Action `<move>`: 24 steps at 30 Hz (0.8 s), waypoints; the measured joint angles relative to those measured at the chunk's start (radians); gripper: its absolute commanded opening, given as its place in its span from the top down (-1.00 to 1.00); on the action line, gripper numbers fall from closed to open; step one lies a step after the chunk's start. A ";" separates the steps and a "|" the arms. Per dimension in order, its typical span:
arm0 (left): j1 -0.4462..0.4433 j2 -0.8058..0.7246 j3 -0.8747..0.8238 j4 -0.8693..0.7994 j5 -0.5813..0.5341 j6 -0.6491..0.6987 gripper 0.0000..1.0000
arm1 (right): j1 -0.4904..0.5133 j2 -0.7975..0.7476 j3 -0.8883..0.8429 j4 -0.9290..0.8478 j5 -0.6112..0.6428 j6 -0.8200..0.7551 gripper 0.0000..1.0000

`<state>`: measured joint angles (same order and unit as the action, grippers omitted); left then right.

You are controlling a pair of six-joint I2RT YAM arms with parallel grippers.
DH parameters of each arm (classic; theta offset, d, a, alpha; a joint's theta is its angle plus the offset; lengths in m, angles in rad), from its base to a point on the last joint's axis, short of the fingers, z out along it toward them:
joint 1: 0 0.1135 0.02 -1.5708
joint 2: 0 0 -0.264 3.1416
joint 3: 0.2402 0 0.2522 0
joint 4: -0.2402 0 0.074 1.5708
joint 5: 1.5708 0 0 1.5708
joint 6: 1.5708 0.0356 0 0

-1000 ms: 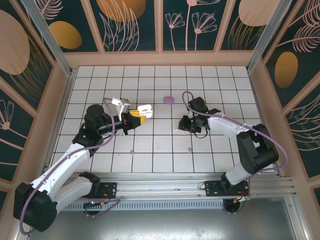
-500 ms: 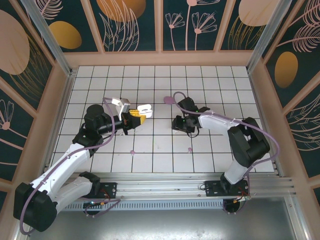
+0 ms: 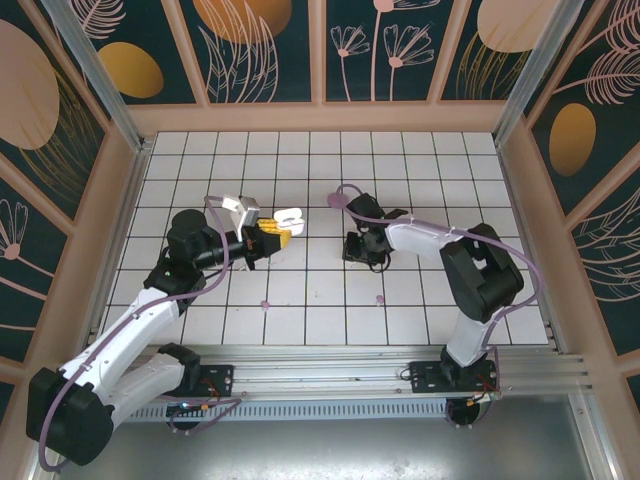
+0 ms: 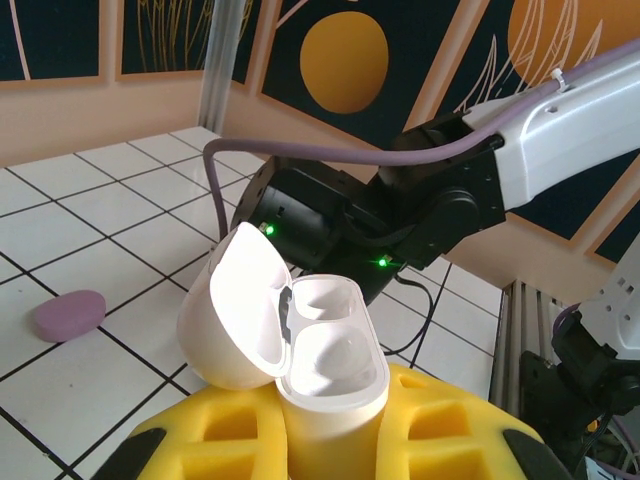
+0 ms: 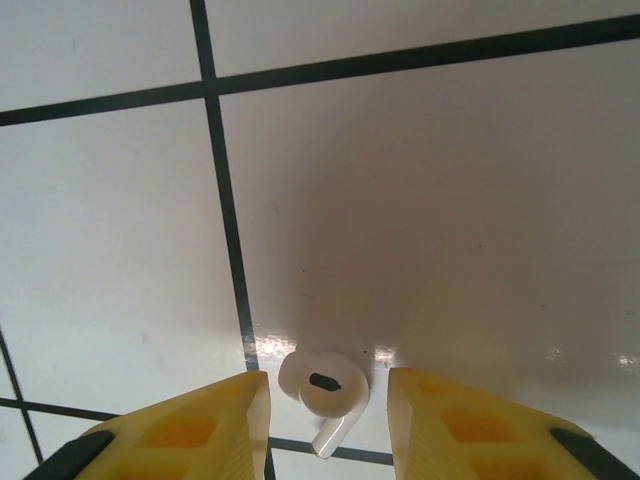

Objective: Insert wireless bluetooth earbuds into charging case

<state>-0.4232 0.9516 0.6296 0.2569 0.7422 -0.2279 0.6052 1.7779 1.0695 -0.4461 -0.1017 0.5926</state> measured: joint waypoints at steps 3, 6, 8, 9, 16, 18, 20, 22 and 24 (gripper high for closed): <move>0.000 0.000 0.000 0.000 0.000 0.004 1.00 | 0.006 0.014 0.011 -0.009 0.004 -0.010 0.30; 0.000 0.000 0.000 -0.003 -0.004 0.010 1.00 | 0.011 0.027 0.025 -0.017 0.006 -0.011 0.32; 0.000 0.000 -0.001 -0.008 -0.010 0.012 1.00 | 0.015 0.038 0.034 -0.022 0.008 -0.011 0.36; 0.000 0.000 -0.002 -0.010 -0.011 0.014 1.00 | 0.017 0.043 0.037 -0.024 0.008 -0.012 0.37; 0.000 0.000 -0.006 -0.025 -0.018 0.018 1.00 | 0.019 0.055 0.055 -0.046 0.023 -0.019 0.54; 0.000 0.000 -0.006 -0.026 -0.018 0.018 1.00 | 0.019 0.055 0.058 -0.049 0.023 -0.023 0.58; 0.000 0.000 -0.006 -0.026 -0.018 0.019 1.00 | 0.019 0.056 0.060 -0.052 0.023 -0.030 0.60; 0.000 0.000 -0.006 -0.027 -0.018 0.019 1.00 | 0.021 0.056 0.063 -0.056 0.024 -0.035 0.62; 0.000 0.000 -0.006 -0.027 -0.018 0.019 1.00 | 0.024 0.056 0.067 -0.061 0.031 -0.037 0.63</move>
<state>-0.4232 0.9516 0.6239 0.2302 0.7238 -0.2085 0.6289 1.8336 1.1366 -0.5072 -0.0704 0.5556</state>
